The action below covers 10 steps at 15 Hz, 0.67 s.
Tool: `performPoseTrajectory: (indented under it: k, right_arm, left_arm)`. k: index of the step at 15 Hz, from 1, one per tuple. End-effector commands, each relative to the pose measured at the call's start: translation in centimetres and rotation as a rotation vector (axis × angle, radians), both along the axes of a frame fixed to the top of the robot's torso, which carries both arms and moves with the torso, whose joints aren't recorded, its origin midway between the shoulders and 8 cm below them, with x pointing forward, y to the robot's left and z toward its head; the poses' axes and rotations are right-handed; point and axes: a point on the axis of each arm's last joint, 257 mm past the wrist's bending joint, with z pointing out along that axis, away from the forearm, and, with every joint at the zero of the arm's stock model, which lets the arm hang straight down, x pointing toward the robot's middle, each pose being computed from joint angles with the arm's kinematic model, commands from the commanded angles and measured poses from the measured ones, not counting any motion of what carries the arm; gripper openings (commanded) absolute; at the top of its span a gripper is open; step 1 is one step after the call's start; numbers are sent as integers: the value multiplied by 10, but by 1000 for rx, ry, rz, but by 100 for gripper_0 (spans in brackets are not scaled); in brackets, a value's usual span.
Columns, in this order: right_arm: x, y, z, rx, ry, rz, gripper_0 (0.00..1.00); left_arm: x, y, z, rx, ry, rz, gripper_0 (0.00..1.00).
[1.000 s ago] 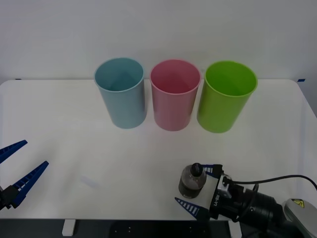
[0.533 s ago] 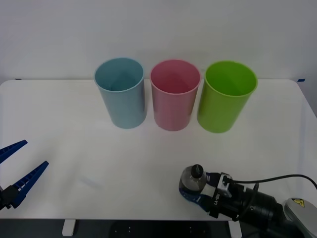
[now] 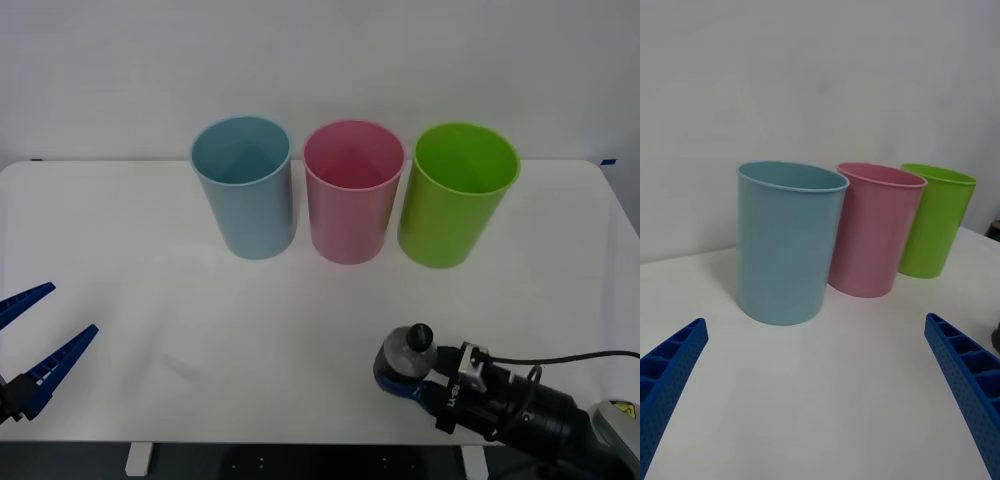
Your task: Grasp the object on the table and drop it into the matching bin: aluminum can to the light blue bin, PET bottle to the pink bin.
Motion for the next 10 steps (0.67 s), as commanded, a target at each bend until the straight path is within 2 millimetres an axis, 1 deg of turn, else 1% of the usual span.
performPoseTrajectory:
  k: [1,6,10]
  right_arm:
    - [0,-15,16,17,-9,-40,0]
    - [0,-42,54,88,29,-106,0]
    - [13,-62,85,160,55,-143,0]
  left_arm:
    - [0,0,0,0,0,0,100]
    - [0,0,0,0,0,0,100]
    - [0,0,0,0,0,0,100]
